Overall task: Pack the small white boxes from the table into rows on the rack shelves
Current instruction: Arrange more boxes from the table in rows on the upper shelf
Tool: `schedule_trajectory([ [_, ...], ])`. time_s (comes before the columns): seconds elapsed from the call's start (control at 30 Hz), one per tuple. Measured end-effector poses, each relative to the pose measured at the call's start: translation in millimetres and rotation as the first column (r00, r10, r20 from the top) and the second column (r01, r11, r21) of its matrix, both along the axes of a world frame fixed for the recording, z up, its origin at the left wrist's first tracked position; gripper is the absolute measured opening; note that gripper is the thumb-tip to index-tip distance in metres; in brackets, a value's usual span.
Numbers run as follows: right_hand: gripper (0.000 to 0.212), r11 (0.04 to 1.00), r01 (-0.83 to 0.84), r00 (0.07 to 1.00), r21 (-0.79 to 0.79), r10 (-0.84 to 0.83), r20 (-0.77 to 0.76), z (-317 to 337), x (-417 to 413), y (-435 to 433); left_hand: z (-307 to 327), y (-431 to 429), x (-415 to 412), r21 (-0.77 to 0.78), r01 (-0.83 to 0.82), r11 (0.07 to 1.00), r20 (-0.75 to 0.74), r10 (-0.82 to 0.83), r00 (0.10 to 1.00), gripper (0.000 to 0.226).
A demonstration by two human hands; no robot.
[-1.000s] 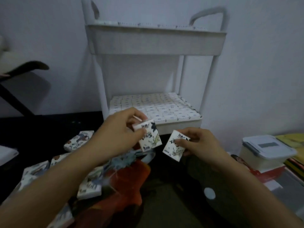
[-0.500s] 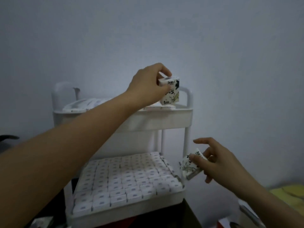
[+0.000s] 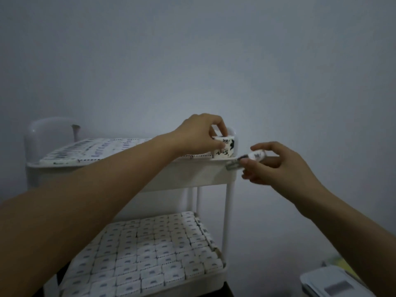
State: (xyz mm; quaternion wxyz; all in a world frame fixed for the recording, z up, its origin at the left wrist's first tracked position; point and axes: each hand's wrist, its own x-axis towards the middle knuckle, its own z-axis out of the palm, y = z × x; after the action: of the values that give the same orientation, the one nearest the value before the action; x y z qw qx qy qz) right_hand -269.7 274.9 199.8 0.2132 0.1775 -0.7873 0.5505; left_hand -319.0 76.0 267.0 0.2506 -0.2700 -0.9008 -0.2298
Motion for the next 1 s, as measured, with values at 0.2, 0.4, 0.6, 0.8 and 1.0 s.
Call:
schedule_trajectory([
  [0.2,0.05,0.992,0.124,0.967,0.027,-0.115,-0.229,29,-8,-1,-11,-3,-5,-0.053,0.016,0.998,0.049,-0.013,0.999,0.013],
  [0.4,0.061,0.788,0.583,0.727,0.195,-0.4,-0.558,79,-28,-19,-21,-10,-2,-0.081,0.022,0.997,0.046,-0.018,0.999,0.019],
  [0.6,0.058,0.681,0.597,0.766,0.424,-0.325,-0.555,93,-56,-45,-38,-18,10,-0.069,-0.04,0.997,-0.221,0.024,0.975,0.026],
  [0.8,0.058,0.547,0.552,0.829,0.629,-0.277,-0.486,80,-75,-56,-53,-23,21,-0.256,-0.086,0.963,-0.43,-0.034,0.902,0.033],
  [1.0,0.055,0.534,0.373,0.928,0.759,-0.227,-0.297,80,-84,-54,-53,-29,24,-0.196,-0.031,0.98,-0.339,-0.038,0.94,0.034],
])
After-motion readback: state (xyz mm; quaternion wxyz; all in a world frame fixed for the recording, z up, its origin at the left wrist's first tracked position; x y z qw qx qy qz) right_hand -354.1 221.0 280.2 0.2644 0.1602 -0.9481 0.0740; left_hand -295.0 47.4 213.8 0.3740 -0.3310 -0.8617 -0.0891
